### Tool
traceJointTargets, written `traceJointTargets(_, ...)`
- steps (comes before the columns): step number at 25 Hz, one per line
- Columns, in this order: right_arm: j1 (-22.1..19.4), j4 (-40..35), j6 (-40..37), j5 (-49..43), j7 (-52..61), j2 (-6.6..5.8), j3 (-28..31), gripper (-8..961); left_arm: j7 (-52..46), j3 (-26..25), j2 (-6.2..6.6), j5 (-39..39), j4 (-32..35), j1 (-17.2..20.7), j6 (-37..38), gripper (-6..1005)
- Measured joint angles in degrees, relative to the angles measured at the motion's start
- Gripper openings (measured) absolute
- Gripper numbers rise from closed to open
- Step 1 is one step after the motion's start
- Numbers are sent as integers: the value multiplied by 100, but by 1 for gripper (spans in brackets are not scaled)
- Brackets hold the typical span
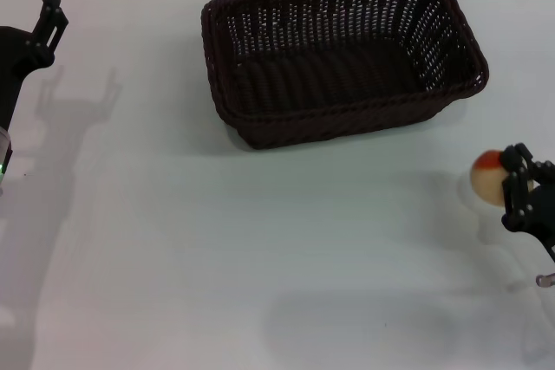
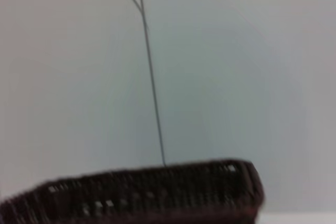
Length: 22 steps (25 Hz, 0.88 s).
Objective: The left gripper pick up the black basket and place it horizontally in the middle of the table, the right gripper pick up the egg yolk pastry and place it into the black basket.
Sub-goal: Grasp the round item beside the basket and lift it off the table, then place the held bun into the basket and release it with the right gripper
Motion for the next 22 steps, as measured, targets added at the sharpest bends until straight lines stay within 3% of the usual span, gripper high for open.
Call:
traceJointTargets(8, 320, 165, -894, -124, 35, -5, 37, 36, 0, 2, -6, -1, -11, -4, 4, 813)
traceJointTargets(13, 544, -160, -1228, -125, 10, 2, 85, 37, 0, 1, -8, -16, -18, -6, 4, 813)
traceJointTargets(20, 835, -1061, -608, -108, 458, -15, 323, 37, 0, 4, -16, -30, -18, -6, -15, 813)
traceJointTargets(22, 942, -1616, -31, -109, 846, -16, 314, 37, 0, 6, -17, -29, -17, -6, -19, 813)
